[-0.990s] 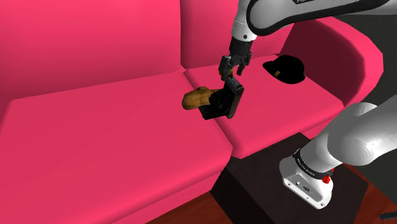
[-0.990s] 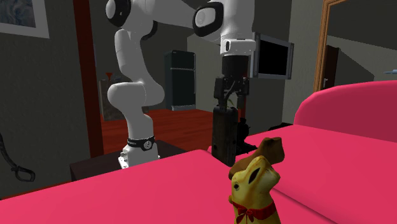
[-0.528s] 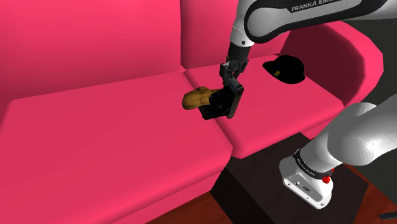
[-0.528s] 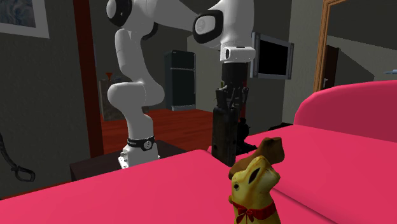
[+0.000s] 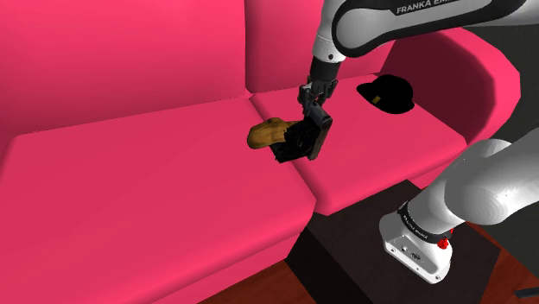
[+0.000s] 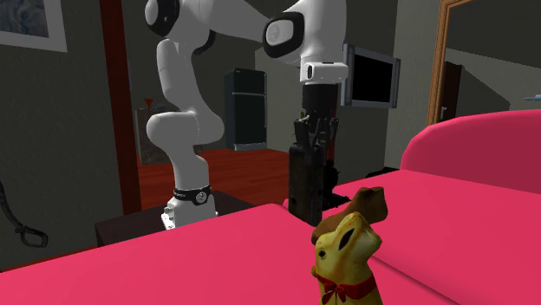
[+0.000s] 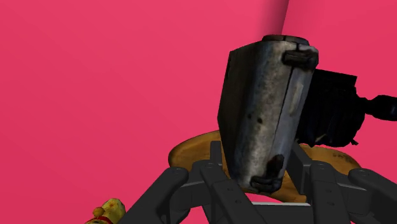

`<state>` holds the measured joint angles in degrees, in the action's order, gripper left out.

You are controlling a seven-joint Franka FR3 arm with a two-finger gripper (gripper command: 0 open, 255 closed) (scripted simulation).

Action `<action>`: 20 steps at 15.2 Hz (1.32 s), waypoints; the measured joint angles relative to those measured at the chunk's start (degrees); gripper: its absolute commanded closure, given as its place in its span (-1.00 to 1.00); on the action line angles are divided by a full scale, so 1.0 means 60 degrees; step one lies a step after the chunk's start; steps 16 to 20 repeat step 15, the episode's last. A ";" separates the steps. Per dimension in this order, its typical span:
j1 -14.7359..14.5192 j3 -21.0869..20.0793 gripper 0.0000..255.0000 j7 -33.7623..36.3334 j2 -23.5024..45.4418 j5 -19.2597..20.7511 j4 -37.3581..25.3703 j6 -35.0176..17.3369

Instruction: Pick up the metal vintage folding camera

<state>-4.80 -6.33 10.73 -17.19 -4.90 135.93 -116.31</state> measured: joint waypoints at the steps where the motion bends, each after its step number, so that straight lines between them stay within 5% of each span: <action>1: -0.0004 -0.0002 1.00 0.0013 -0.0044 0.0000 -0.0070 0.0121; 14: 0.0015 0.0059 1.00 0.0065 -0.0415 0.0037 -0.1362 0.1789; 20: 0.0016 0.0061 1.00 0.0068 -0.0433 0.0038 -0.1422 0.1864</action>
